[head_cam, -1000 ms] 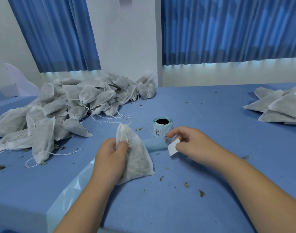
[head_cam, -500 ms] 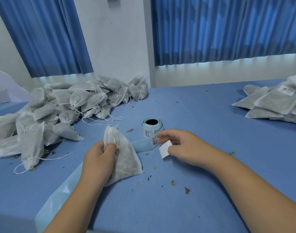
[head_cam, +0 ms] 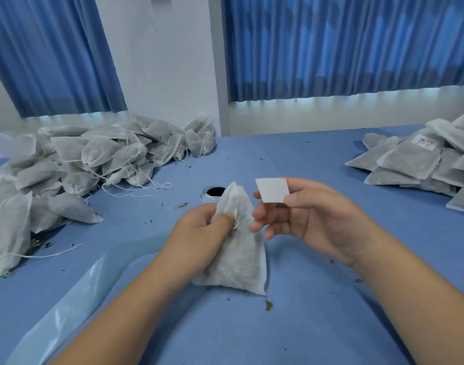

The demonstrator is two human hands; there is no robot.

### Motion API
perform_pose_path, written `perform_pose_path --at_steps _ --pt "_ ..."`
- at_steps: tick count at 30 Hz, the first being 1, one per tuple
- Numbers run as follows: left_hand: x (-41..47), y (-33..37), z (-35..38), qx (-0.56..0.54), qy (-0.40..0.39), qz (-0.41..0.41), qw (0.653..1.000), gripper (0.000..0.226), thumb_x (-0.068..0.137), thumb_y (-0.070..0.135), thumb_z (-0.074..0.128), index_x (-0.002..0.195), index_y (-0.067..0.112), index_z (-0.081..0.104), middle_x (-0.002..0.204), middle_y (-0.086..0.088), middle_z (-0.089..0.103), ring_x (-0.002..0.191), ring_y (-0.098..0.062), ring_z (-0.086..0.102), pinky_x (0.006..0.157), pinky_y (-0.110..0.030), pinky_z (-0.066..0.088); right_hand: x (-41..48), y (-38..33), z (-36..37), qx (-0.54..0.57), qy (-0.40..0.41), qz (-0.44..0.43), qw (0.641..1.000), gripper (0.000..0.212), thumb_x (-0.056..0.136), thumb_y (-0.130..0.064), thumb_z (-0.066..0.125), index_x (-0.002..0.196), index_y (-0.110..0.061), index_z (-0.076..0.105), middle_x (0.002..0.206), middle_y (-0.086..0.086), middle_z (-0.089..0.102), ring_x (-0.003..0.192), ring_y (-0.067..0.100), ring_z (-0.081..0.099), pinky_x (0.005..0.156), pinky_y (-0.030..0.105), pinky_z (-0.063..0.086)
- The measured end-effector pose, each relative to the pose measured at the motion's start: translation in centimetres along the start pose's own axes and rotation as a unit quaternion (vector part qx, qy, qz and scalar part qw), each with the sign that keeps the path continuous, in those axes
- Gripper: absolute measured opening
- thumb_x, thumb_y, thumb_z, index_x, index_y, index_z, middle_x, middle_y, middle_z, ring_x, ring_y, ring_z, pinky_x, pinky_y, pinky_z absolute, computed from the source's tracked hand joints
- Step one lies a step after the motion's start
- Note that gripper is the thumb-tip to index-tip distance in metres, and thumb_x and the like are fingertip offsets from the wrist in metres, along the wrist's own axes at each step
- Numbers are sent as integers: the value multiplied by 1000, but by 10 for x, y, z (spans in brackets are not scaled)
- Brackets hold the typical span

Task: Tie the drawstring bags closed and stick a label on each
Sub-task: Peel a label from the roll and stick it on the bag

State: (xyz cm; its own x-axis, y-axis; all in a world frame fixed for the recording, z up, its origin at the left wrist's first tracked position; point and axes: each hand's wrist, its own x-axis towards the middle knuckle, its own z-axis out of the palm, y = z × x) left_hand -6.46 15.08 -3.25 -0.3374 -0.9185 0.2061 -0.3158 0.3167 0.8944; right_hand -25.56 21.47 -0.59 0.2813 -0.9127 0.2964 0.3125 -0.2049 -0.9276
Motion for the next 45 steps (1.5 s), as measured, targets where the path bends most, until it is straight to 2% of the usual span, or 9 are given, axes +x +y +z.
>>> perform_pose_path --at_steps 5,9,17,22,26,29,34,38,45 --pt "14 10 37 -3 -36 18 999 31 85 33 57 91 4 66 78 -14 66 70 -28 58 69 -35 51 0 0 1 -1 58 -24 998 31 77 -9 50 101 2 67 94 21 70 90 34 70 72 32 57" --pt "14 1 41 -31 -36 -4 999 27 91 32 59 74 11 61 62 4 51 56 -9 47 51 -17 38 2 6 -1 -100 180 -36 978 22 84 -4 52 94 -8 71 93 19 73 95 30 71 77 30 58" --pt "8 -1 32 -149 -109 -52 981 33 72 34 62 92 8 68 75 0 65 71 -13 61 67 -29 46 6 13 4 -143 200 -29 969 26 73 -15 55 90 -13 74 93 12 75 91 22 71 81 27 57" --pt "9 -3 29 -217 -149 -80 961 25 72 22 65 87 3 70 82 -10 69 75 -21 65 71 -32 48 3 14 3 -237 249 -85 935 28 86 7 56 85 -17 71 86 3 75 82 18 71 77 30 58" --pt "8 -2 28 -279 -192 -107 935 23 73 16 67 93 7 75 92 -16 73 83 -24 69 73 -32 55 -1 18 8 -396 239 -117 879 28 86 2 60 88 -24 71 84 -10 73 80 10 69 76 26 55" --pt "8 0 26 -317 -202 -123 918 34 74 13 67 104 -2 71 99 -20 72 89 -27 70 76 -34 56 -1 20 10 -481 244 -155 828 21 83 3 63 90 -14 72 82 -10 70 79 8 66 74 21 52" --pt "8 3 21 -363 -221 -146 893 46 74 11 69 115 -9 63 104 -21 69 95 -30 68 86 -39 54 -2 19 12 -508 234 -218 800 23 79 5 59 87 -10 74 82 -7 70 78 10 63 72 15 49" --pt "8 3 19 -380 -248 -152 878 33 76 10 68 106 -1 71 101 -18 69 92 -28 69 82 -36 57 -3 20 11 -554 215 -258 762 23 75 6 59 84 -9 74 82 -5 69 76 7 62 71 14 49" --pt "9 1 17 -375 -231 -154 884 13 70 10 68 82 7 73 85 -12 70 80 -24 69 71 -31 56 -6 19 6 -595 167 -240 748 23 76 1 59 84 -11 76 85 -6 71 78 7 65 72 22 50"
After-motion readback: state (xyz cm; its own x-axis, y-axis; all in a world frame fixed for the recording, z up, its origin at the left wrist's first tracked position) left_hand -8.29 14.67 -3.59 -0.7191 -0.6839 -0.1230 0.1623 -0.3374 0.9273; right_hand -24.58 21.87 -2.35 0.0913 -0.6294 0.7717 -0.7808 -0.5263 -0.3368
